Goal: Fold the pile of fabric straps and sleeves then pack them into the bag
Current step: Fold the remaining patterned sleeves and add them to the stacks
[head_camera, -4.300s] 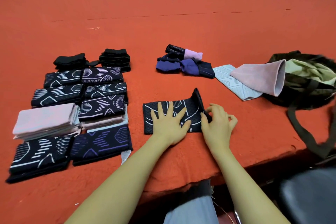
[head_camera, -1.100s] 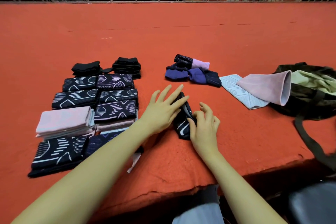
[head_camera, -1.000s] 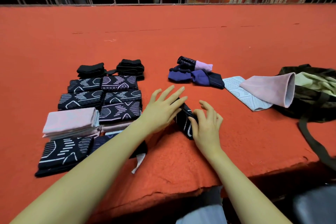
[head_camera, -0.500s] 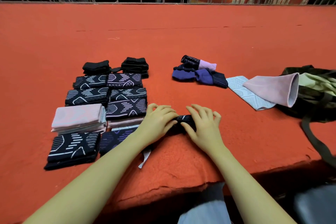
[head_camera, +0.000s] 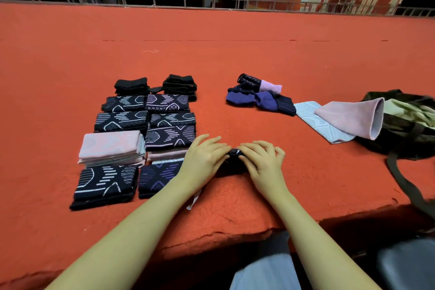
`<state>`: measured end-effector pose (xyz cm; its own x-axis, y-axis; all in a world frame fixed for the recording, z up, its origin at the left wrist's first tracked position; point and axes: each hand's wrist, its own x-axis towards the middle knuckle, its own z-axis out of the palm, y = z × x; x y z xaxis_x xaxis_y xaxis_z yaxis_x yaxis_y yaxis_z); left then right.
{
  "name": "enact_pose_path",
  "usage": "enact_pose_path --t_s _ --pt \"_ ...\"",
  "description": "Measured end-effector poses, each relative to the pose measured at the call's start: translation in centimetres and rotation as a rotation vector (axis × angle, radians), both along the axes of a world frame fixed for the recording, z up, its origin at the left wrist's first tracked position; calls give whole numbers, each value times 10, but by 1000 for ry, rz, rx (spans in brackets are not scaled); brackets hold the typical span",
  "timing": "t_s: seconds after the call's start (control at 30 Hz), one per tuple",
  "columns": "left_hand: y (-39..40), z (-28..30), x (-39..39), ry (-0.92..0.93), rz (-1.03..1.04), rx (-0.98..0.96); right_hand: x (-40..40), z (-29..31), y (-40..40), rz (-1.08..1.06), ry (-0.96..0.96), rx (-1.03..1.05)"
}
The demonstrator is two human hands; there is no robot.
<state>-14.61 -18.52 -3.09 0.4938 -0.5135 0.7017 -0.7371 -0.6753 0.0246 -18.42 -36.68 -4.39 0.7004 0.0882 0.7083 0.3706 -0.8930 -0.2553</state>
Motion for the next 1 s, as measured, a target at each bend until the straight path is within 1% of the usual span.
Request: enact_pose_path --t_s 0.17,0.23,0.33,0.43,0.53,0.63,0.73,0.8,0.9,1.0 --pt "26 11 -14 -146 5 -98 -3 16 28 47 -164 11" --pt "45 12 -21 -187 28 -116 -4 22 43 99 -186 -23" --pt "77 9 -34 -242 67 -124 -2 27 71 196 -215 -85" --pt "108 8 -46 -284 115 -137 1 25 101 261 -291 -114" --pt "134 4 -52 -316 160 -75 4 18 123 286 -333 -135" --pt "149 -12 -55 -269 173 23 7 3 129 323 -246 -230" --pt "152 -27 -57 -119 145 60 7 -4 123 369 -123 -326" --pt "151 -29 -57 -40 137 65 6 -5 118 370 -62 -351" --pt "150 -26 -56 -47 117 30 5 -4 114 391 -29 -318" --pt "144 -22 -52 -118 125 -37 8 7 115 403 -79 -233"
